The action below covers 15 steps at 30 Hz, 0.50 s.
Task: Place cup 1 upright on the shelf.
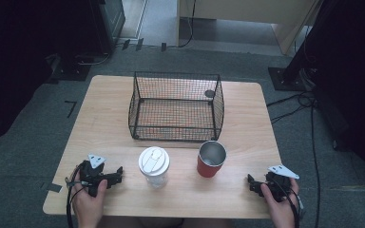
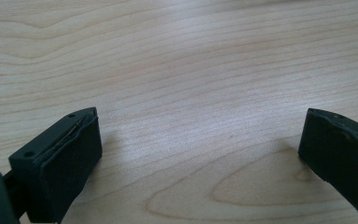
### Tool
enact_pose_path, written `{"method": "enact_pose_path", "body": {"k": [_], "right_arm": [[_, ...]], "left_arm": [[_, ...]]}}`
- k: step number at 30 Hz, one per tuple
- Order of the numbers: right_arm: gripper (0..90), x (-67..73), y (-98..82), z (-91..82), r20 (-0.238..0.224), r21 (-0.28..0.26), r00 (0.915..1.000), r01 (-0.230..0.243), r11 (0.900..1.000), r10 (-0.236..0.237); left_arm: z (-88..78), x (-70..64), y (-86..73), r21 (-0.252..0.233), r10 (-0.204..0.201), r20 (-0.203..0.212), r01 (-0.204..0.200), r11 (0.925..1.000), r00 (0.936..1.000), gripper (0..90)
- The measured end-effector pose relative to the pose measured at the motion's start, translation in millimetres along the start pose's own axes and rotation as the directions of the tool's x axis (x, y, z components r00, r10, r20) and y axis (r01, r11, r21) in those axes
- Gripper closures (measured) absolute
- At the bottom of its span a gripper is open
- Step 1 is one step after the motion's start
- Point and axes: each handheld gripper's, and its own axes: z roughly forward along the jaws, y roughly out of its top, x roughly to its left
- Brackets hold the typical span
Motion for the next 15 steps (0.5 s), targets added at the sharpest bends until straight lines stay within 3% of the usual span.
{"method": "enact_pose_path", "body": {"k": [3, 7, 15], "right_arm": [[0.2, 1.9, -2.1, -2.4, 0.025, -0.005, 0.9991, -0.034, 0.999, 0.034], [0.2, 4.5, -1.3, -4.9, 0.012, -0.001, 0.999, -0.044, 0.999, 0.044], [0.2, 24.0, 9.8, -18.3, -0.02, -0.036, 0.9997, 0.012, 0.999, -0.013]], "left_arm": [[0.0, 0.0, 0.0, 0.001, 0.001, 0.0, -0.001, 1.0, 1.0, 0.1], [0.0, 0.0, 0.0, 0.001, 0.001, 0.0, -0.001, 1.0, 1.0, 0.1], [0.1, -0.3, 0.2, 0.002, -0.001, -0.004, 0.001, 1.0, 1.0, 0.0]]}}
